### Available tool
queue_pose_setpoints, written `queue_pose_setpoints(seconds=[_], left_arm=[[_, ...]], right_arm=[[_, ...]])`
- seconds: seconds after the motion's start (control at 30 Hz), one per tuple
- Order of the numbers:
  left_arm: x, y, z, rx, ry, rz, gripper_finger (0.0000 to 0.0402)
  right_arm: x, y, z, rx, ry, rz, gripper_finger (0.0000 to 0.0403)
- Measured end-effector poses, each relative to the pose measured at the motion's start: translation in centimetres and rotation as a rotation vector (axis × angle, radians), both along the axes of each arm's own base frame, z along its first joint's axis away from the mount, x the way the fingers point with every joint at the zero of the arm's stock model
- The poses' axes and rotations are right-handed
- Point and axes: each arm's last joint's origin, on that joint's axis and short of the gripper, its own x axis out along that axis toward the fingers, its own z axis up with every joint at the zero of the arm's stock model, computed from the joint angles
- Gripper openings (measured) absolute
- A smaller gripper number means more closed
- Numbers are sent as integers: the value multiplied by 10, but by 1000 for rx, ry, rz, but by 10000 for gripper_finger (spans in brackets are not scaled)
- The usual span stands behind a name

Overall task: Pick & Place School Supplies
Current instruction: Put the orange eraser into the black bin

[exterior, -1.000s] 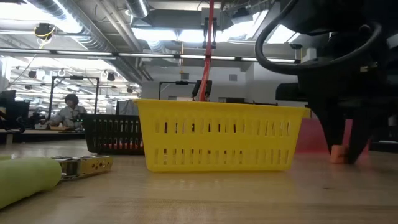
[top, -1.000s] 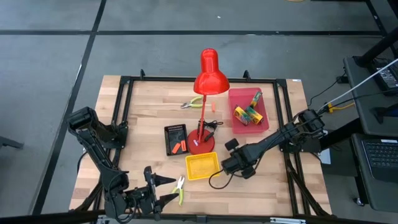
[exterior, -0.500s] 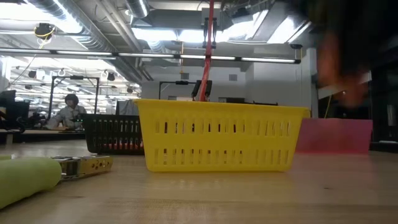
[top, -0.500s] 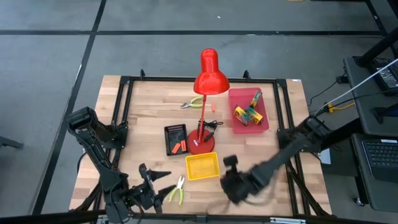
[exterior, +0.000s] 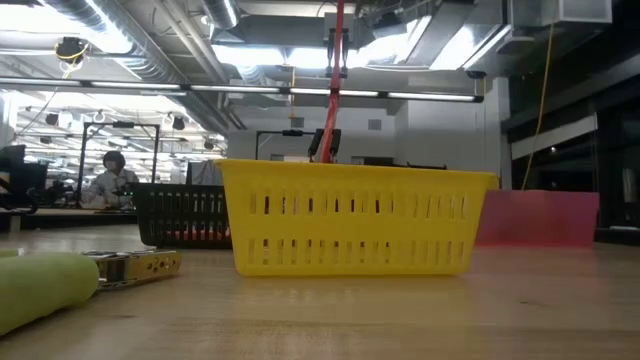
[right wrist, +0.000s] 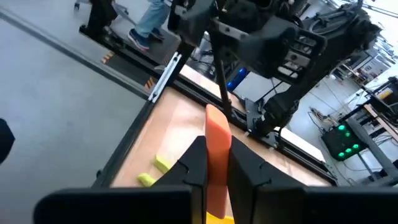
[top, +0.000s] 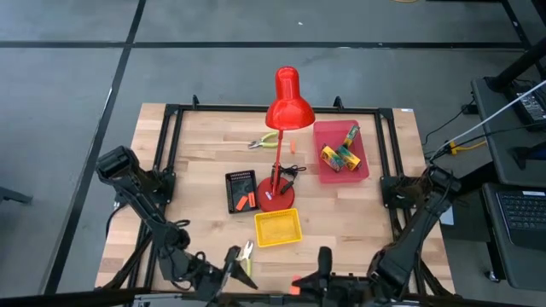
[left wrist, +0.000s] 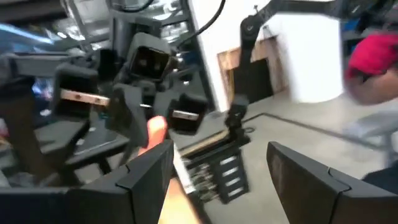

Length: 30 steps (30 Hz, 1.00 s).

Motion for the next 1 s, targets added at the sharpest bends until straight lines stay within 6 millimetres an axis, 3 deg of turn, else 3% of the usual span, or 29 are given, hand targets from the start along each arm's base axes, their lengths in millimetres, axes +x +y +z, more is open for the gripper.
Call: queue_pose_setpoints(seconds=[0.2,0.43,0.77,1.0], left_arm=[[15,2,-16,80,-39,183,253],[34,12,-30,61,-16,239,229],[29,7,-30,44,-19,207,204],[31,8,-30,39,-19,197,196]], right_arm=[[18,-9,0,11,7,38,32],[40,-10,3,-9,-85,142,32],[54,-12,-4,-18,-96,195,32],[59,-15,1,-29,-144,208,32]])
